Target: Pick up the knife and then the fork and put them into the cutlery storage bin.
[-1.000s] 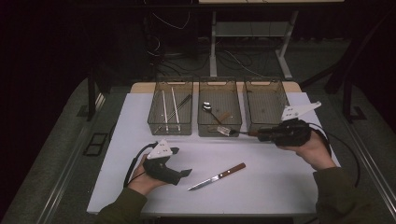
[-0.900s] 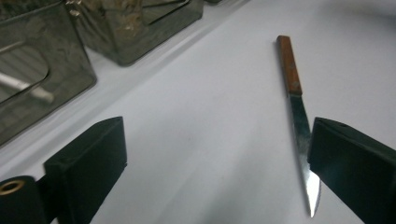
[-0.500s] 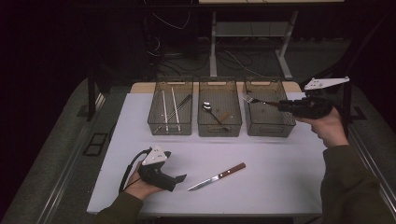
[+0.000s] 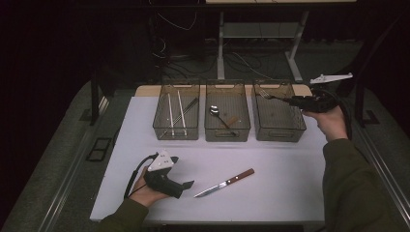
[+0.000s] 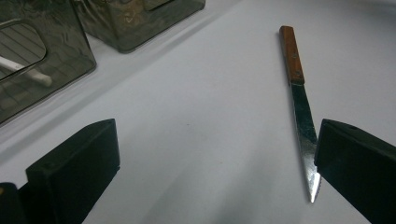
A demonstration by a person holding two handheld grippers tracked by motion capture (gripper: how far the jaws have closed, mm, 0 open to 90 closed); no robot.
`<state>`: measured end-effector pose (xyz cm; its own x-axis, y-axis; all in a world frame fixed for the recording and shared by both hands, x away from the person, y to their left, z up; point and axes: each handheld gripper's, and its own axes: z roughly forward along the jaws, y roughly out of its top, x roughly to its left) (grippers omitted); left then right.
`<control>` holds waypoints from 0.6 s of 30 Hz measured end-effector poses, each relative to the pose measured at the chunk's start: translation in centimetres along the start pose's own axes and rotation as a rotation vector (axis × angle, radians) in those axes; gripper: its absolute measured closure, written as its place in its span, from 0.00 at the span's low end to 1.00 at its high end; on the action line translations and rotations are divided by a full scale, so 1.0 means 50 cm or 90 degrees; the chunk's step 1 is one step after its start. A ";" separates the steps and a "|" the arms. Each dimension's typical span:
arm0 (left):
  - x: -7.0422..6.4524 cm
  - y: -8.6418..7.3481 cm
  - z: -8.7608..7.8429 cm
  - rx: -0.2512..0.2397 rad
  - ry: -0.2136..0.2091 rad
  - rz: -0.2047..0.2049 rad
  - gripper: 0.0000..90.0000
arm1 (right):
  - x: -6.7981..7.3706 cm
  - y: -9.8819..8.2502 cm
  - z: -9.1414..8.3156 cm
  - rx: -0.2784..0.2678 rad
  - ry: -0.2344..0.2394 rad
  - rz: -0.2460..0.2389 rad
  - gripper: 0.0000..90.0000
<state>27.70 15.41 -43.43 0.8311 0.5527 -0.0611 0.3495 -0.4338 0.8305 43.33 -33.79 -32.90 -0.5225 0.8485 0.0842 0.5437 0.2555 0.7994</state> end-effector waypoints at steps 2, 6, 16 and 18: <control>0.000 0.000 0.000 -0.001 -0.001 0.000 0.00 | -0.003 -0.002 0.014 0.009 -0.014 0.008 0.84; 0.000 0.000 0.001 -0.002 -0.003 0.002 0.00 | -0.011 -0.008 0.039 0.023 -0.025 0.036 0.84; 0.001 0.003 0.013 -0.001 -0.009 0.004 0.00 | -0.015 -0.019 0.100 0.049 -0.042 0.059 0.84; 0.001 0.003 0.014 0.003 -0.010 0.006 0.00 | -0.014 -0.021 0.111 0.053 -0.045 0.062 0.84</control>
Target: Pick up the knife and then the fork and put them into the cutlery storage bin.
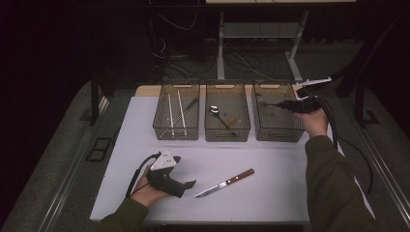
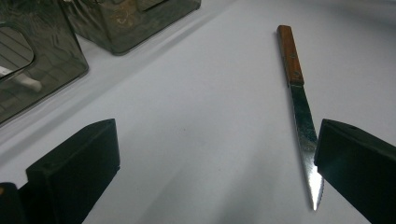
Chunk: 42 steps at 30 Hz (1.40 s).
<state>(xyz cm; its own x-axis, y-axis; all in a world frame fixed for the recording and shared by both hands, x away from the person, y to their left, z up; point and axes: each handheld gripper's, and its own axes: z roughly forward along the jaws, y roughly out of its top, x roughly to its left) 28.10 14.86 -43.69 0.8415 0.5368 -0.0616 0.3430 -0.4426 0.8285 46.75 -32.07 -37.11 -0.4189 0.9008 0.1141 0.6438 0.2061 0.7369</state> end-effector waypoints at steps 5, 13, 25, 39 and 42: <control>-0.003 0.000 0.002 0.000 -0.003 0.004 0.00 | 0.006 -0.005 0.020 0.006 -0.006 0.004 0.84; -0.004 0.000 0.002 0.003 -0.005 0.004 0.00 | 0.001 -0.016 0.030 0.017 -0.005 0.005 0.84; -0.005 0.000 0.004 0.006 -0.004 0.006 0.00 | -0.014 -0.032 0.009 -0.017 0.000 0.020 0.46; -0.003 -0.002 0.005 0.015 0.006 0.003 0.00 | 0.027 -0.079 -0.088 -0.076 0.089 0.001 0.27; -0.003 -0.002 0.005 0.018 0.008 0.006 0.00 | 0.045 -0.095 -0.108 -0.087 0.093 -0.015 0.21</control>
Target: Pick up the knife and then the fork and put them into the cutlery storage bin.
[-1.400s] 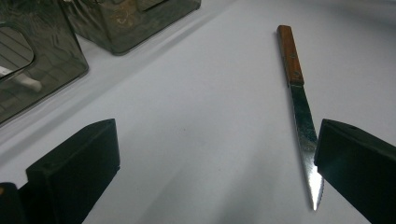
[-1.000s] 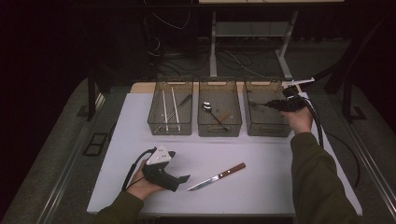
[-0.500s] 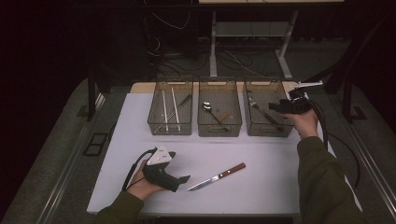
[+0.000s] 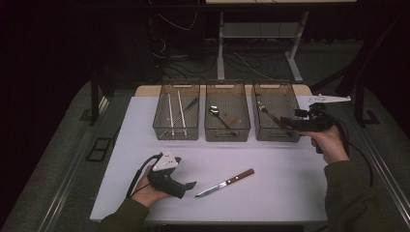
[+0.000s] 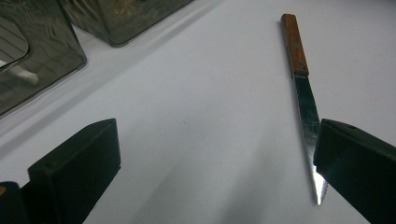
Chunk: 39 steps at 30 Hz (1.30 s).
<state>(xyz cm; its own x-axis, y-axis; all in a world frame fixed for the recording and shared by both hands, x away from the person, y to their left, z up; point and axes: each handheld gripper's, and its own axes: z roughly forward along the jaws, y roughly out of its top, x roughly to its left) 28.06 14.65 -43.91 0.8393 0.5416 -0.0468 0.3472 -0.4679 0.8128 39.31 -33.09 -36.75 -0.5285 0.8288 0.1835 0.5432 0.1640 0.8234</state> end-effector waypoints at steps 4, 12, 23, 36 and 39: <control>0.001 0.000 -0.001 -0.001 0.005 -0.005 0.00 | 0.029 -0.020 -0.020 -0.002 0.003 -0.023 0.16; 0.000 0.001 -0.001 0.000 0.009 -0.009 0.00 | 0.088 -0.075 -0.037 -0.021 0.016 -0.036 0.15; -0.003 0.007 -0.005 -0.007 0.005 -0.021 0.00 | 0.147 -0.175 -0.038 -0.012 0.038 -0.069 0.15; -0.018 0.036 0.008 -0.011 0.000 -0.029 0.05 | 0.180 -0.247 -0.055 0.008 0.070 -0.074 0.15; -0.028 0.051 0.020 -0.009 -0.010 -0.028 0.15 | 0.181 -0.250 -0.056 0.012 0.066 -0.075 0.15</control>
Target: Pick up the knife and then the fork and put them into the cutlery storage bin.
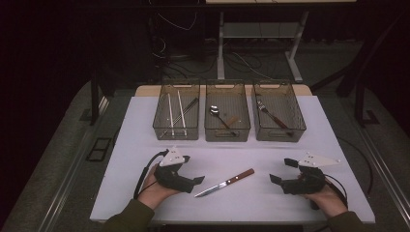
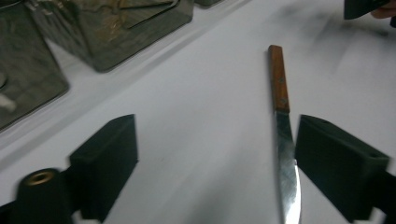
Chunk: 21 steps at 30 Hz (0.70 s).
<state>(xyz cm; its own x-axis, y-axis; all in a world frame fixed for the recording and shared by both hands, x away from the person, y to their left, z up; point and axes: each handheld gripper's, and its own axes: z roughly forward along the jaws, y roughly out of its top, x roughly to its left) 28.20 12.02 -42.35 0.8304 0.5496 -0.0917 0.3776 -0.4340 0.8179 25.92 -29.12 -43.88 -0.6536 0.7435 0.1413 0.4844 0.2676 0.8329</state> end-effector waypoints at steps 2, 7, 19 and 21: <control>-0.011 0.010 0.012 0.010 -0.006 0.004 0.19 | 0.000 0.002 0.001 -0.001 -0.001 0.001 0.15; -0.033 0.029 0.041 0.038 -0.033 0.018 0.37 | 0.000 0.002 0.001 -0.002 -0.002 0.001 0.15; -0.075 0.053 0.124 0.085 -0.085 0.048 0.65 | -0.001 0.003 0.002 -0.004 0.004 0.012 0.15; -0.084 0.056 0.136 0.091 -0.079 0.053 0.68 | -0.001 0.003 0.002 -0.005 0.004 0.014 0.15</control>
<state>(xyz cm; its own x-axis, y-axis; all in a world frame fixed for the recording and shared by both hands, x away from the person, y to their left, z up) 28.57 3.64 -43.56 0.9018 0.4193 -0.1046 0.3532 -0.5757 0.7374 26.08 -29.07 -43.82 -0.6467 0.7450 0.1633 0.4943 0.2463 0.8337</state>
